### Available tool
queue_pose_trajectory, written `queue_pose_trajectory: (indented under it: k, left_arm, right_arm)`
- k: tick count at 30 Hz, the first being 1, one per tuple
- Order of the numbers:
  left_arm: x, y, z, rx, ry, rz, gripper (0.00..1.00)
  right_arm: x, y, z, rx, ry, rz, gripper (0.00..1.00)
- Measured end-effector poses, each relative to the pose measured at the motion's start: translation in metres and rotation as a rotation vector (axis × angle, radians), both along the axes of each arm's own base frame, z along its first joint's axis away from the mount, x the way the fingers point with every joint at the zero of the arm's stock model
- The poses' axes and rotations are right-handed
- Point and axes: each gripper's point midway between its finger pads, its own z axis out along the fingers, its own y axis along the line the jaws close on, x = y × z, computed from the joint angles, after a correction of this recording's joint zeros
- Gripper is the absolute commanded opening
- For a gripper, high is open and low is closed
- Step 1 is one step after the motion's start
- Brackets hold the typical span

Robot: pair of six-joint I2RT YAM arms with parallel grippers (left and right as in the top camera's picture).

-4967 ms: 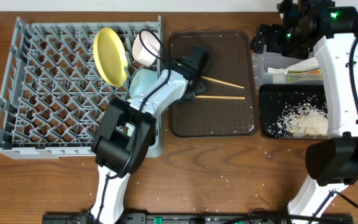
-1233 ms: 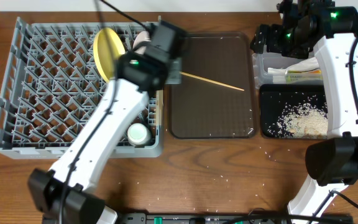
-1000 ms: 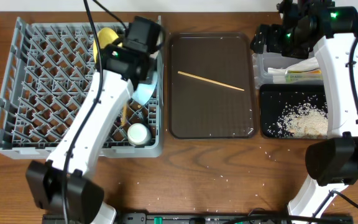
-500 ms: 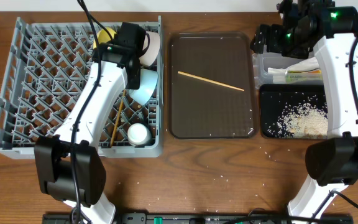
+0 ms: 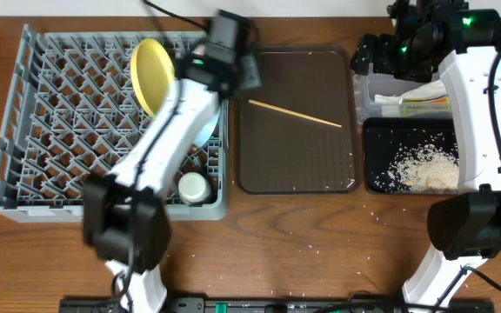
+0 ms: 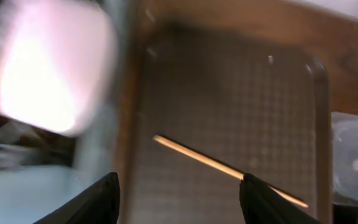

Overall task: Sort waste into correct bins and load items into the dishwasher
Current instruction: 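Reach the left gripper to the second chopstick and grasp its end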

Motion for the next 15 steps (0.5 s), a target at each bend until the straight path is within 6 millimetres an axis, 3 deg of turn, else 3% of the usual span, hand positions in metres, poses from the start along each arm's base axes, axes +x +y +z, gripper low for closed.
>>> queue_pose_trajectory:
  k: [4, 7, 10, 15]
  left_arm:
    - [0.003, -0.044, -0.052, -0.062, 0.063, 0.028, 0.55]
    - [0.002, -0.068, -0.079, -0.123, 0.102, 0.080, 0.50]
    - [0.006, -0.079, -0.089, -0.187, 0.111, 0.144, 0.49]
    - [0.009, -0.081, -0.102, -0.238, 0.135, 0.231, 0.45]
  right_arm:
    - [0.000, 0.000, 0.000, 0.000, 0.000, 0.000, 0.99]
    - [0.000, 0.000, 0.000, 0.000, 0.000, 0.000, 0.99]
    - [0.000, 0.000, 0.000, 0.000, 0.001, 0.000, 0.99]
    - [0.000, 0.000, 0.000, 0.000, 0.000, 0.000, 0.99]
